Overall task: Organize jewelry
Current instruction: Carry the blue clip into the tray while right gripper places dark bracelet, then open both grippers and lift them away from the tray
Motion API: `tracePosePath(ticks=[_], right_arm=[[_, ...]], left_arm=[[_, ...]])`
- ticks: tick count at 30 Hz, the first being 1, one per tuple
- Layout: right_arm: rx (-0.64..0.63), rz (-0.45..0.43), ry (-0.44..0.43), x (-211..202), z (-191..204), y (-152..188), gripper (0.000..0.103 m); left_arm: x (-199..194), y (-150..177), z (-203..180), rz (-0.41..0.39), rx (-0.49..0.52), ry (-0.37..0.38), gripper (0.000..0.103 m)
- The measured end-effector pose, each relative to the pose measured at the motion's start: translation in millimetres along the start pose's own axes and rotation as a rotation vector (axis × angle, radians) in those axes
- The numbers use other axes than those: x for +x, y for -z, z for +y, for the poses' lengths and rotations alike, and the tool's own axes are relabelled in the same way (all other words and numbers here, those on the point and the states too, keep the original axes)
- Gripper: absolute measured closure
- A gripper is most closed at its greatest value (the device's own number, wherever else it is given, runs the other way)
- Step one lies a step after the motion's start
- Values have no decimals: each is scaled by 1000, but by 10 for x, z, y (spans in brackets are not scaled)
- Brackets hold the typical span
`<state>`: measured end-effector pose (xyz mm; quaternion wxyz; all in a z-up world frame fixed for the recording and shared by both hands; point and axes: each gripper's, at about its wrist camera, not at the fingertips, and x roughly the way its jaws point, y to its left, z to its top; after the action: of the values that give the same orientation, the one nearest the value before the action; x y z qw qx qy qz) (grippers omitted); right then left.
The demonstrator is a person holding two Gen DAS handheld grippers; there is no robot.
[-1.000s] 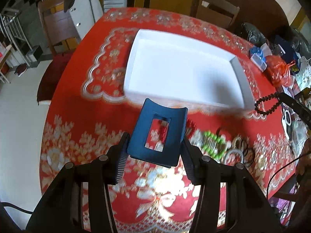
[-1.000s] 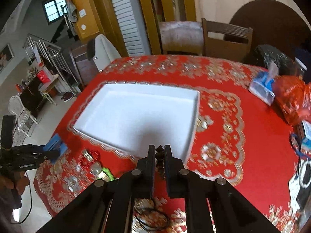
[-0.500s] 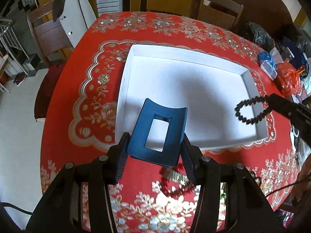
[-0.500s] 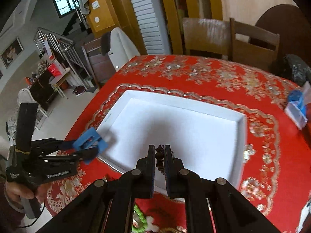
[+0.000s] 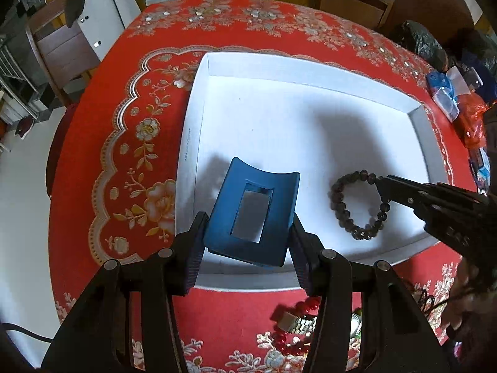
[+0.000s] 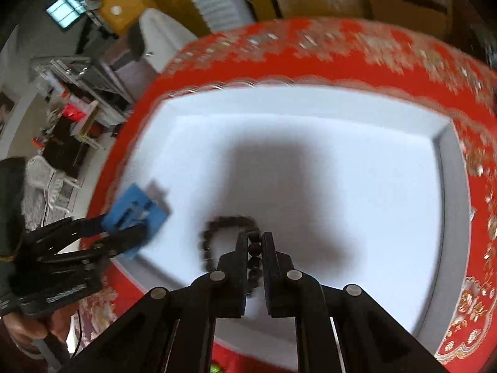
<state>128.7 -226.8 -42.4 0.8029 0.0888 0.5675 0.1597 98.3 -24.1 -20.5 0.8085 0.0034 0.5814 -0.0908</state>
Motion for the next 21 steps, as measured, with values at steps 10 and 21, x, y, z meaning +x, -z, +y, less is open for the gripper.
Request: tracePosePath(ticks=[10, 21], right_arm=[[-68, 7, 17, 130, 182, -58, 80], [-42, -97, 54, -274, 110, 53, 43]], left_arm=[[176, -36, -44, 30, 15, -36, 54], [-9, -22, -38, -26, -26, -3, 45]])
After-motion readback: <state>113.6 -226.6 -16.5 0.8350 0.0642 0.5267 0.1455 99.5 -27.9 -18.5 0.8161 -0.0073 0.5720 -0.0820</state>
